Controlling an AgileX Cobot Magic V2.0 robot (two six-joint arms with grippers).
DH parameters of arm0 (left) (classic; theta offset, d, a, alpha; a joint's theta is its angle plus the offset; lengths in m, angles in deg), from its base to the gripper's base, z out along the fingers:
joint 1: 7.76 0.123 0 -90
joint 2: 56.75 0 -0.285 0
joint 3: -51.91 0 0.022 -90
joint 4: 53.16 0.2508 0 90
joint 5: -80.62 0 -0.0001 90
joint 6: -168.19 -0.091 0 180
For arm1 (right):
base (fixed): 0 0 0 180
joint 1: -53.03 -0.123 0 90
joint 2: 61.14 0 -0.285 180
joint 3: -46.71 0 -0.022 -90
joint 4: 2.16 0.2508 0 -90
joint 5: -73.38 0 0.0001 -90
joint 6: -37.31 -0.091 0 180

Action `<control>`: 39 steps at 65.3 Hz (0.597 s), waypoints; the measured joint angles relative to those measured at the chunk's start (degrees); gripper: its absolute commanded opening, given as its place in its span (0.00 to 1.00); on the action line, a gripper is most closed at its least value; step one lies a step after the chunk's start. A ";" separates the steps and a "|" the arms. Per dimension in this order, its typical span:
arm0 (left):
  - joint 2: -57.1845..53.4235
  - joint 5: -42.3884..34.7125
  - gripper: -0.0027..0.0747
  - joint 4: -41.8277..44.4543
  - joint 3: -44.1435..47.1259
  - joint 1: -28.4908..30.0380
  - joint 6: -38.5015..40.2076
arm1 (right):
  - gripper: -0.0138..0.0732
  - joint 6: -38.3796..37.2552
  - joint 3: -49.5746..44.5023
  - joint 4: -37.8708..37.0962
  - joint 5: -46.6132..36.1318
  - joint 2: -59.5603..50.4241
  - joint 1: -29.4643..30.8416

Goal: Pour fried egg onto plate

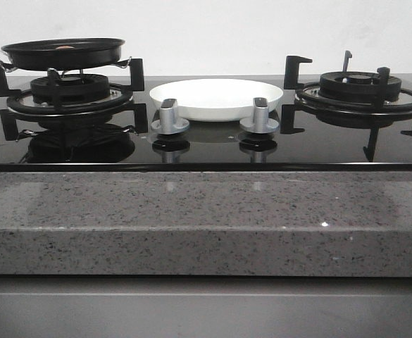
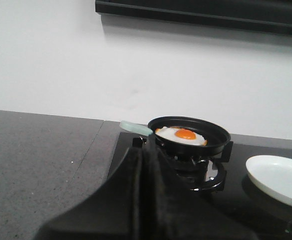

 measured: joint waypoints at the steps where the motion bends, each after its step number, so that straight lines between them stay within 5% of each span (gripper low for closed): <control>1: 0.49 0.84 0.01 0.00 -1.04 0.00 0.00 | 0.08 0.00 1.00 -0.01 0.66 0.39 0.00; 19: 13.00 12.35 0.01 0.00 -17.70 0.00 0.00 | 0.08 0.00 15.16 -0.46 9.35 12.55 0.00; 39: 18.10 13.96 0.01 0.00 -19.12 0.00 0.00 | 0.08 0.00 15.98 -0.46 10.37 16.43 0.00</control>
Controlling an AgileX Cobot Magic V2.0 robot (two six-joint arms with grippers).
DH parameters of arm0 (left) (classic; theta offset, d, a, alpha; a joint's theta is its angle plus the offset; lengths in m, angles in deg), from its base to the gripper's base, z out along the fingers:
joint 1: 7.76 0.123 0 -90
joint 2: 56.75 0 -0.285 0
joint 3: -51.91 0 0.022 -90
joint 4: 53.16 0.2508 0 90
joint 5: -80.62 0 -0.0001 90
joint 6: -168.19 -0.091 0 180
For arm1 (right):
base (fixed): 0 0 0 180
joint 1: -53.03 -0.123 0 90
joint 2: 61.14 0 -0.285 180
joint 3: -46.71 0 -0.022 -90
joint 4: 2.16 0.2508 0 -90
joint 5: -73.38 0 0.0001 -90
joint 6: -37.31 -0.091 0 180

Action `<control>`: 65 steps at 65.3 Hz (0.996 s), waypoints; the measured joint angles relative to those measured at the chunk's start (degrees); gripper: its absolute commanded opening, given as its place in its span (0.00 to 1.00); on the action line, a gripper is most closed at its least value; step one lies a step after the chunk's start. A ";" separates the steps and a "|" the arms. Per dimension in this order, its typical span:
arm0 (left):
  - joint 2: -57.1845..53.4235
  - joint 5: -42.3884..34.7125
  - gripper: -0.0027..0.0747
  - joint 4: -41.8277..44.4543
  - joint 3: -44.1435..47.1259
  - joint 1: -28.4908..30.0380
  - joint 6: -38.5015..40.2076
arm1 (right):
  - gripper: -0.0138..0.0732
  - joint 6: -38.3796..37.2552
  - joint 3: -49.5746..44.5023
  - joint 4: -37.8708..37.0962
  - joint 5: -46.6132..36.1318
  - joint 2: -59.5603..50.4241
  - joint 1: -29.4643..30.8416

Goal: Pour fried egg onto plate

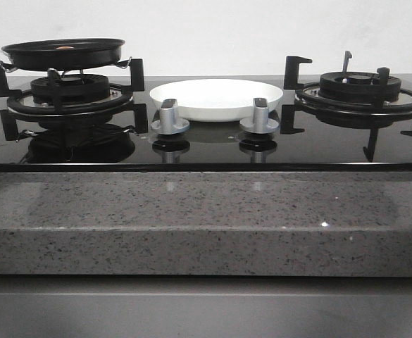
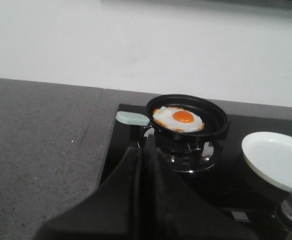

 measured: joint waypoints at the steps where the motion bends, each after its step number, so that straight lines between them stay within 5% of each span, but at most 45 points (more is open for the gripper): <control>1: 0.00 0.01 0.01 0.00 0.00 0.00 0.00 | 0.08 0.00 0.00 0.00 -0.01 0.00 0.00; 27: 0.00 0.40 0.02 0.00 0.00 0.00 0.00 | 0.11 0.00 0.00 0.00 0.11 0.00 0.00; 33: 0.00 -0.08 0.15 0.00 0.00 0.00 0.00 | 0.33 0.00 0.00 0.00 0.11 0.00 0.00; 43: 0.00 -1.55 0.55 0.36 0.00 0.00 0.00 | 0.67 0.00 0.00 0.00 0.11 0.00 0.00; 48: 0.00 -1.92 0.65 0.40 0.00 0.00 0.00 | 0.69 0.00 0.00 0.00 0.11 0.00 0.00; 65: 0.00 -2.20 0.66 0.49 0.00 0.00 0.00 | 0.68 0.00 0.00 0.00 0.11 0.00 0.00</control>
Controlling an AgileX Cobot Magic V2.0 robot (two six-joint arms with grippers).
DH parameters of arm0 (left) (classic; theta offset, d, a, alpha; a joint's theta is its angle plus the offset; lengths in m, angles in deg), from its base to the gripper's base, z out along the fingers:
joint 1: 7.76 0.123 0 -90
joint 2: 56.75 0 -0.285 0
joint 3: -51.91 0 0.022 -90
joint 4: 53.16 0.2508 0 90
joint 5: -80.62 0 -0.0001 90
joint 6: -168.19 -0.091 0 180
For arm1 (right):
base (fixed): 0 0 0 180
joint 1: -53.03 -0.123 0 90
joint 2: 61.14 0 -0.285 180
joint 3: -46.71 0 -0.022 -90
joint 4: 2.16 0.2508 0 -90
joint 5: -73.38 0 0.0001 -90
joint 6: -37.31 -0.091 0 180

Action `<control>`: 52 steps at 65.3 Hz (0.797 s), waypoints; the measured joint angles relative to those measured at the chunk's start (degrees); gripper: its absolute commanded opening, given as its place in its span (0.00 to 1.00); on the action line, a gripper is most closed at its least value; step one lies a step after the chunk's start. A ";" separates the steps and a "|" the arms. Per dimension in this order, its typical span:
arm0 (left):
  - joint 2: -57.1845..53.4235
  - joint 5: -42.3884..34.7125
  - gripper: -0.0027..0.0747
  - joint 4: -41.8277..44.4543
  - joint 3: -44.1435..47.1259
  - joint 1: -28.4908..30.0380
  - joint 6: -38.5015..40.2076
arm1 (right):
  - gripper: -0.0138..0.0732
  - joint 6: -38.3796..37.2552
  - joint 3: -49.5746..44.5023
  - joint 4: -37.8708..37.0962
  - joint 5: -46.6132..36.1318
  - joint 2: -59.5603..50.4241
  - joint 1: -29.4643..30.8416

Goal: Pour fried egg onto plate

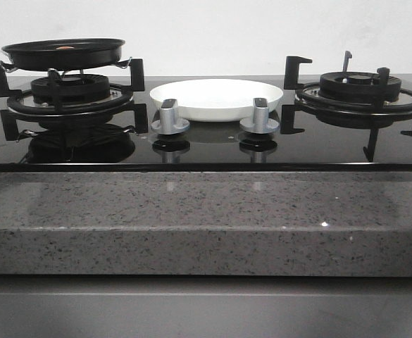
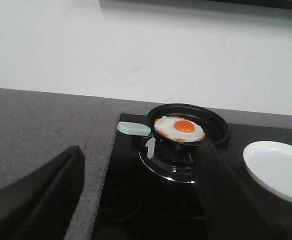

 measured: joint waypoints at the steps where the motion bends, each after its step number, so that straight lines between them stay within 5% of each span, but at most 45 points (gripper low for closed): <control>1: 0.00 0.00 0.66 0.00 0.00 0.00 0.00 | 0.68 0.00 0.00 0.00 0.00 0.00 0.00; 32: 0.00 0.00 0.66 0.00 0.00 0.00 0.00 | 0.68 0.00 1.10 2.63 -0.31 0.70 0.00; 52: 0.00 0.00 0.66 0.00 0.00 0.00 0.00 | 0.68 7.06 11.99 14.63 12.74 15.25 0.00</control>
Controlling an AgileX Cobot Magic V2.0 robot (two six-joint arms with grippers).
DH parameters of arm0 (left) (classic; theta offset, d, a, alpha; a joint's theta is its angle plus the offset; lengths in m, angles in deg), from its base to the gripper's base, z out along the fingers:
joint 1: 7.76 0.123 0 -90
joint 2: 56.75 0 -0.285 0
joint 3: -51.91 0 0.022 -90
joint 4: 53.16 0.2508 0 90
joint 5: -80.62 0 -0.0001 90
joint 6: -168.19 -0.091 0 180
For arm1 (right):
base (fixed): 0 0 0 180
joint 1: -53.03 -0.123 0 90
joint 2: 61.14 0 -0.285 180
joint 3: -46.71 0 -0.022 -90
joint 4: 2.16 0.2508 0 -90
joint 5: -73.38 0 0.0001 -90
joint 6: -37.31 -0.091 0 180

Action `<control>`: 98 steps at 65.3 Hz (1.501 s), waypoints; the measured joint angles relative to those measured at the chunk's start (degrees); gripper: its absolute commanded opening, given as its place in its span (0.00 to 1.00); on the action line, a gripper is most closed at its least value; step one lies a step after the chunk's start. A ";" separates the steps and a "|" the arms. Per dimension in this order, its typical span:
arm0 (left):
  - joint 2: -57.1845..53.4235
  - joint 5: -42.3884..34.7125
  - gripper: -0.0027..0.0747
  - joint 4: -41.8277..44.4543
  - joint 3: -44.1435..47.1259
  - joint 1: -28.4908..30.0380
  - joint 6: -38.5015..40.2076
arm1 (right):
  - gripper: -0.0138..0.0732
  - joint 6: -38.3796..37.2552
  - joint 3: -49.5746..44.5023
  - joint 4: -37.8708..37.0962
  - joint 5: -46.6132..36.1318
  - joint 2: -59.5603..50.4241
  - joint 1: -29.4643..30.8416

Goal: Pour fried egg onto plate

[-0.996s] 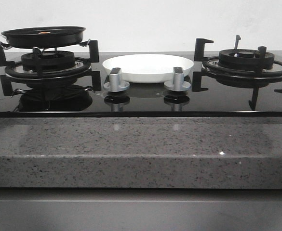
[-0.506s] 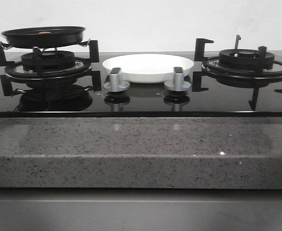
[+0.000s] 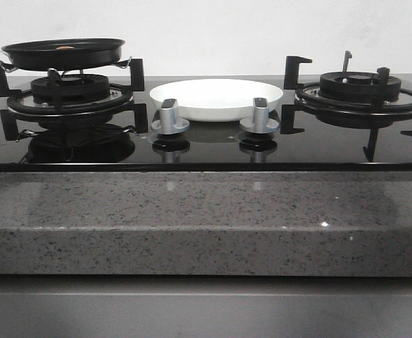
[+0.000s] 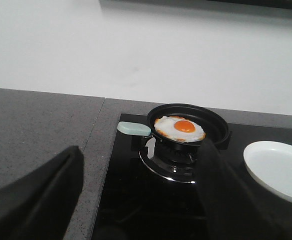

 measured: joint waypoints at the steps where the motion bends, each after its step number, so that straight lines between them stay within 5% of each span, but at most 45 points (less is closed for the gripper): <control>1: 0.00 0.00 0.66 0.00 0.00 0.00 0.00 | 0.68 0.87 0.48 0.83 0.89 0.86 0.00; 16: 0.00 0.00 0.66 0.00 0.00 0.00 0.00 | 0.68 16.37 7.42 16.05 7.14 15.19 -3.81; 38: 0.00 0.00 0.66 0.04 0.00 0.00 0.00 | 0.68 19.09 20.66 13.63 10.53 38.39 -15.46; 78: 0.00 0.00 0.66 0.04 0.00 0.00 0.00 | 0.68 3.88 55.78 -1.40 22.58 73.54 -17.84; 98: 0.00 0.00 0.66 0.04 0.00 0.00 0.00 | 0.68 -1.28 69.02 -2.45 26.62 86.39 -17.64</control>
